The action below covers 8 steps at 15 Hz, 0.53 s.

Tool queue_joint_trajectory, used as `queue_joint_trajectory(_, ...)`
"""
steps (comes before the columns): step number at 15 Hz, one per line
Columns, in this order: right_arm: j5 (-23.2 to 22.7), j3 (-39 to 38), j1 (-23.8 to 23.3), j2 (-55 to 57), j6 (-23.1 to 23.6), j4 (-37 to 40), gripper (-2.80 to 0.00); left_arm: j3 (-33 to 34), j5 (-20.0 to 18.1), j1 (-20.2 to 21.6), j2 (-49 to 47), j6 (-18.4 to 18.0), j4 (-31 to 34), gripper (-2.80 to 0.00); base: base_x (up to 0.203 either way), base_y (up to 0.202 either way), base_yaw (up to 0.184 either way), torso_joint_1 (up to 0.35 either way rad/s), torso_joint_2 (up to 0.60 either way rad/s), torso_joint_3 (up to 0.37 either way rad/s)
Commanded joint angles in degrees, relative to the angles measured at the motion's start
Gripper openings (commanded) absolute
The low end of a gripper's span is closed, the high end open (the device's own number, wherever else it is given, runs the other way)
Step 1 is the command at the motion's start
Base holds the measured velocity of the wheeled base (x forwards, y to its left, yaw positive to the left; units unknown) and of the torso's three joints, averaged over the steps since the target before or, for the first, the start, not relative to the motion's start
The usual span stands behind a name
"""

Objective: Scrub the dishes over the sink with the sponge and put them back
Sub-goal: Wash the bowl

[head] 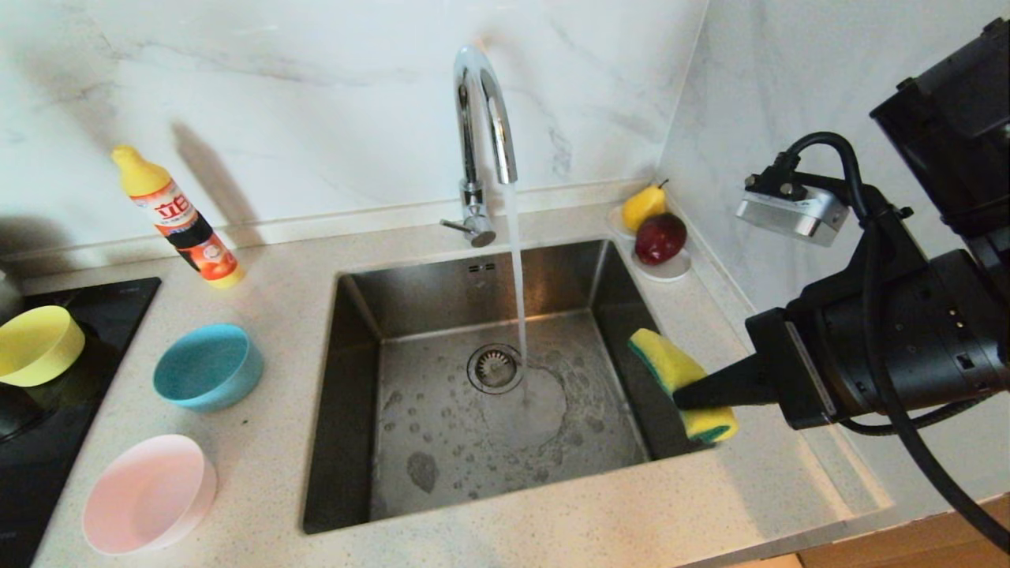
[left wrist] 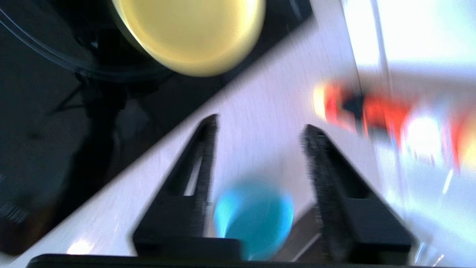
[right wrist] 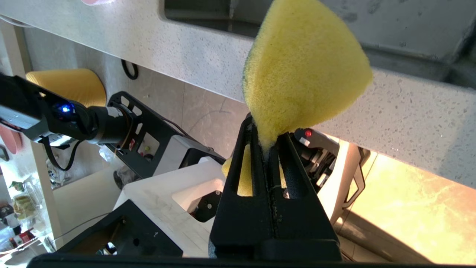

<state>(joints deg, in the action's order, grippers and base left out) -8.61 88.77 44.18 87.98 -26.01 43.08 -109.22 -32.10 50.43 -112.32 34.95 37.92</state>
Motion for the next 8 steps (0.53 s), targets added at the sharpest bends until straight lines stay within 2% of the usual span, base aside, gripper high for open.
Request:
queue_joint_trajectory(1, -0.09, -0.35, 0.03, 0.44, -0.18, 0.25, -2.80, 0.29, -1.65, 0.00, 6.64, -9.42, 5.87, -2.80, 0.000, 0.000, 0.000, 0.000, 0.00, 0.000)
queue_joint_trajectory(4, -0.09, -0.35, 0.03, 0.13, -0.17, 0.25, -2.80, 1.51, -2.05, -0.05, 9.98, -21.85, 14.05, -2.80, 0.000, 0.000, 0.000, 0.000, 0.00, 0.000)
queue_joint_trajectory(8, -0.01, -0.53, -0.06, -0.09, -0.09, 0.25, -2.80, 8.26, -2.09, -0.27, 12.73, -45.62, 25.44, -2.80, 0.000, 0.000, 0.000, 0.000, 0.00, 0.000)
